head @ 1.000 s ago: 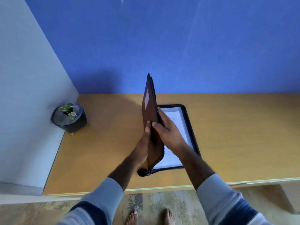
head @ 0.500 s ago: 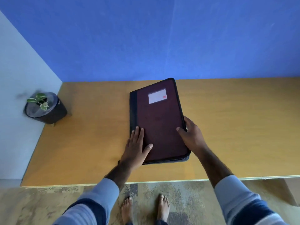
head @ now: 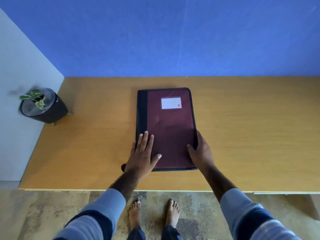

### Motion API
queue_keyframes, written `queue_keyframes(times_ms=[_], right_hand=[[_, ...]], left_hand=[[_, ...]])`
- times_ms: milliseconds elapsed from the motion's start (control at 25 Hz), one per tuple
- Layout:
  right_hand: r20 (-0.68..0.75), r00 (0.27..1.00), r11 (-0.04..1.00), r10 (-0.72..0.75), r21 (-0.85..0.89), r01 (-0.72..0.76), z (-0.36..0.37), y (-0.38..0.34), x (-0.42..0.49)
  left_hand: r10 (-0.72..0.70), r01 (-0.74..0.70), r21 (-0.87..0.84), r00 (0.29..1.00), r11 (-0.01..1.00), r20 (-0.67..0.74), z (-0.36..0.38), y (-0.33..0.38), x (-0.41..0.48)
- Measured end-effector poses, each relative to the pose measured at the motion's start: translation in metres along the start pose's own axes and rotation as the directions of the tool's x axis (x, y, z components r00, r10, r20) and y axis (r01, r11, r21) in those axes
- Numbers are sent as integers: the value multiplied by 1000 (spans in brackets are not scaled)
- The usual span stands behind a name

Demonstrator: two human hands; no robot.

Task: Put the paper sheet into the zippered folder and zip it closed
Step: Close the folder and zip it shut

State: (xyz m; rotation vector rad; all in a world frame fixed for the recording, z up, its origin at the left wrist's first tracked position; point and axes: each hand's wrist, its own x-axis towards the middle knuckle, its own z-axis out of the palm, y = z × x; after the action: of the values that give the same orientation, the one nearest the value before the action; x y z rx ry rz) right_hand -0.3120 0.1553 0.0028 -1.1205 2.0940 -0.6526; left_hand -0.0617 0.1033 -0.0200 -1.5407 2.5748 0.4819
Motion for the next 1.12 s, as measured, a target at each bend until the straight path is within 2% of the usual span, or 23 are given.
queue_keyframes(times_ms=[240, 360, 600, 720, 920, 1040, 1120], right_hand=[[-18, 985, 917, -172, -368, 153, 19, 17, -7], [-33, 985, 880, -171, -455, 138, 24, 26, -11], [-50, 982, 825, -180, -551, 123, 34, 32, -22], [-59, 987, 829, -151, -551, 94, 34, 31, -21], [-161, 982, 887, -97, -461, 12, 49, 22, -49], [-156, 971, 871, -182, -484, 86, 81, 12, -88], [-68, 950, 829, -306, -509, 231, 110, 1, -119]], left_hand=[[90, -90, 11, 996, 996, -10, -1, -13, -3], [143, -144, -45, 990, 989, -10, -3, -29, -10], [182, -182, -207, 983, 961, -23, 4, -65, -49], [193, -188, -274, 981, 943, -7, 5, -83, -69], [258, -242, -211, 965, 947, 51, 4, -103, -80], [294, -290, -145, 956, 946, 11, 7, -106, -79], [319, -317, -142, 948, 938, -5, 10, -108, -80]])
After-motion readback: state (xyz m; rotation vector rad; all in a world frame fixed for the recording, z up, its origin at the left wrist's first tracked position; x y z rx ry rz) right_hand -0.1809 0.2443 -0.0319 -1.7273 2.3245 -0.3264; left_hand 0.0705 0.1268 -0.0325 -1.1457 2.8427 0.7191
